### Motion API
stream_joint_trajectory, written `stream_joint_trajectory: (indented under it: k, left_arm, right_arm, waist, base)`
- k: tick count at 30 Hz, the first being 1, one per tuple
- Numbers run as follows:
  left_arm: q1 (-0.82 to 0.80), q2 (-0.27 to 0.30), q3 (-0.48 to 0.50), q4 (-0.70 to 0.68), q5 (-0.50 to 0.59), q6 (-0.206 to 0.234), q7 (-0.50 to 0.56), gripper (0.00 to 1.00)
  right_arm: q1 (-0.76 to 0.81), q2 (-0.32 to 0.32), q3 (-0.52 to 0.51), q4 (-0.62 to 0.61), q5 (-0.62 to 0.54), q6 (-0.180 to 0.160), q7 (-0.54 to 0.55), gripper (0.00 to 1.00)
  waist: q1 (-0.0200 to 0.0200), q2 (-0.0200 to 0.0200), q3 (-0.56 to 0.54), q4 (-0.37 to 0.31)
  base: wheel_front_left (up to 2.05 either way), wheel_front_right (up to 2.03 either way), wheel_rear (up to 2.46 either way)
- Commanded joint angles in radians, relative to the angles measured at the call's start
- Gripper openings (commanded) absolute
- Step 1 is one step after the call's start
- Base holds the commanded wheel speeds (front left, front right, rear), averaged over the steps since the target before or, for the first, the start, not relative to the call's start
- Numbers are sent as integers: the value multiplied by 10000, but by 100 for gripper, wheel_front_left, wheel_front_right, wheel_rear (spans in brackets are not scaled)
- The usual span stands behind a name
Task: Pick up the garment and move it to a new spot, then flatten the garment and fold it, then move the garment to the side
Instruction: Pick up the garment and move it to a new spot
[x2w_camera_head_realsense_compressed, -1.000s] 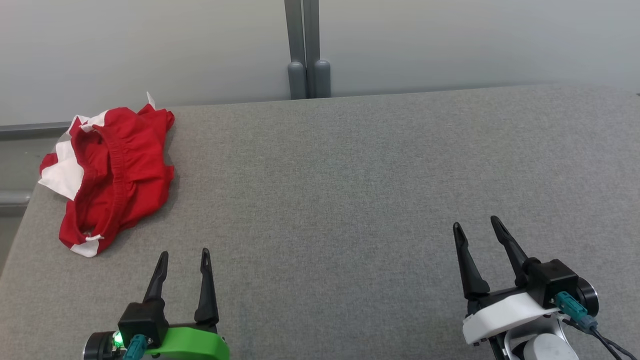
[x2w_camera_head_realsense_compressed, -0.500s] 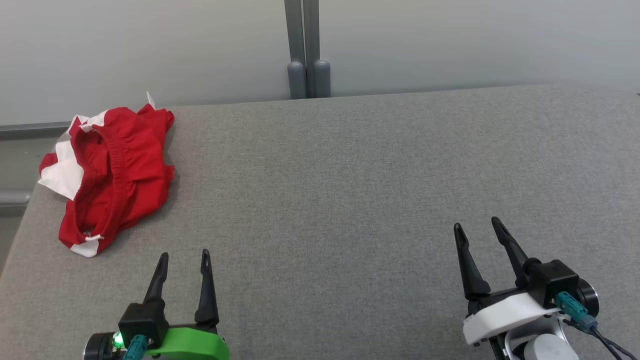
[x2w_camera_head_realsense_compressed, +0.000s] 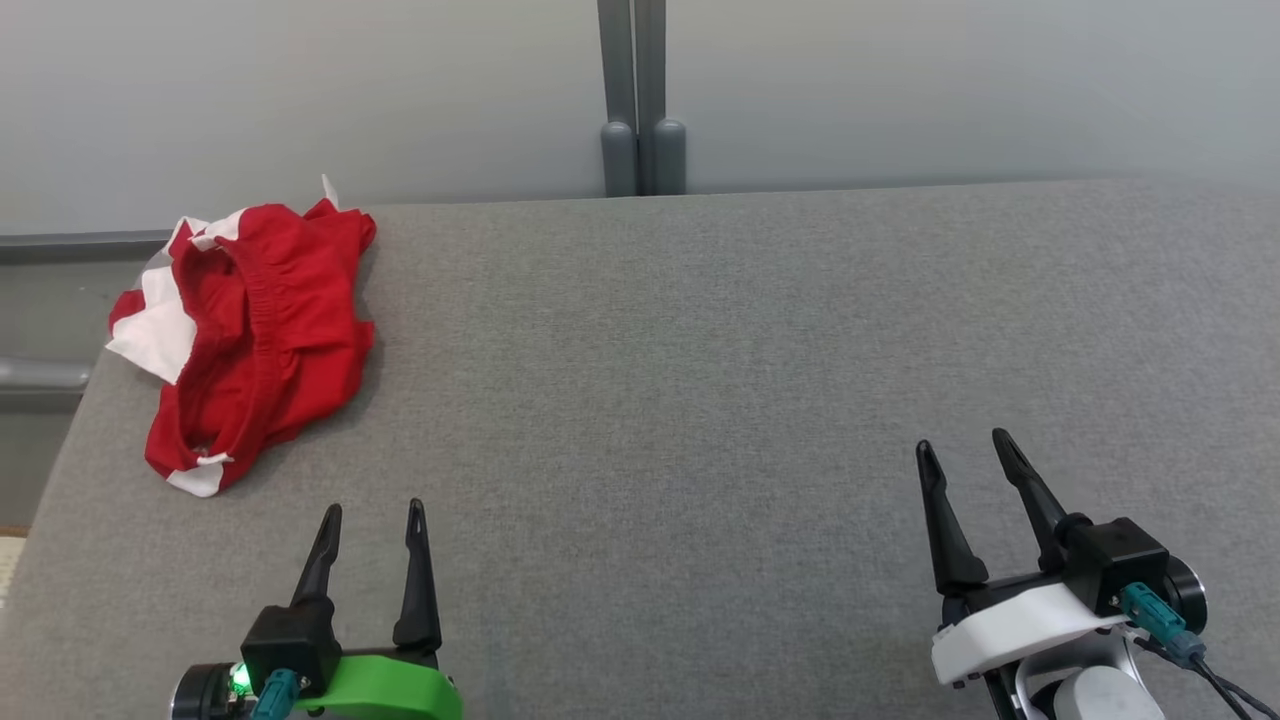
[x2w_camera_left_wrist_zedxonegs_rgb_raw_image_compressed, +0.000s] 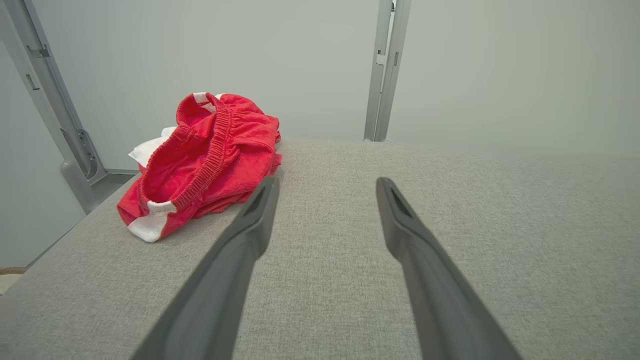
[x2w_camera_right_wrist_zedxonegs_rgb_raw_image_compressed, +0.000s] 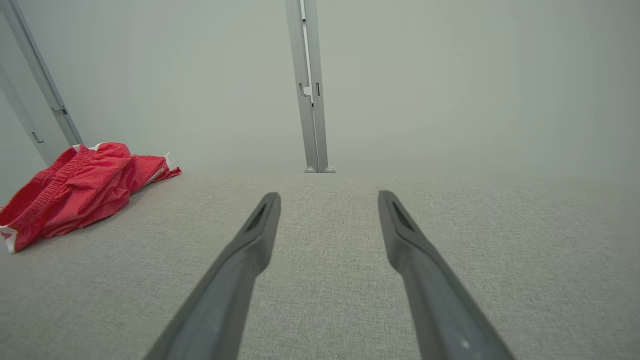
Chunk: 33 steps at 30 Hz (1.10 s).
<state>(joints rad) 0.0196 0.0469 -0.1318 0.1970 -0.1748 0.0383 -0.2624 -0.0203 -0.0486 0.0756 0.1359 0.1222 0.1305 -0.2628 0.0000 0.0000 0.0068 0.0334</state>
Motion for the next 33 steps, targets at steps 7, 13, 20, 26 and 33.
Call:
stream_joint_trajectory:
  k: [7, 13, 20, 26, 33]
  left_arm:
    - [-42, 61, 62, -46, 102, 21, -38, 100]
    - [-5, 58, 104, -62, 136, 9, -37, 100]
    - [92, 57, 136, -76, 162, -47, -24, 100]
    - [186, 55, 191, -102, 191, -98, -24, 100]
    - [217, 55, 243, -140, 165, -55, -24, 100]
  right_arm:
    - [153, -30, 33, -210, 91, 4, -32, 100]
    - [151, -32, 118, -209, 147, 4, -32, 100]
    - [128, -33, 201, -174, 196, 4, -32, 100]
    - [98, -33, 275, -144, 206, 4, -32, 100]
    - [106, -33, 347, -146, 208, 4, -32, 100]
  waist:
    - [0, 0, 18, 1397]
    - [0, 0, 12, 2542]
    - [0, 0, -19, 3618]
    - [0, 0, -45, 4045]
    - [0, 0, -26, 4093]
  base:
    - [0, 0, 0]
    - [0, 0, 0]
    - [0, 0, 0]
    - [0, 0, 0]
    - [0, 0, 0]
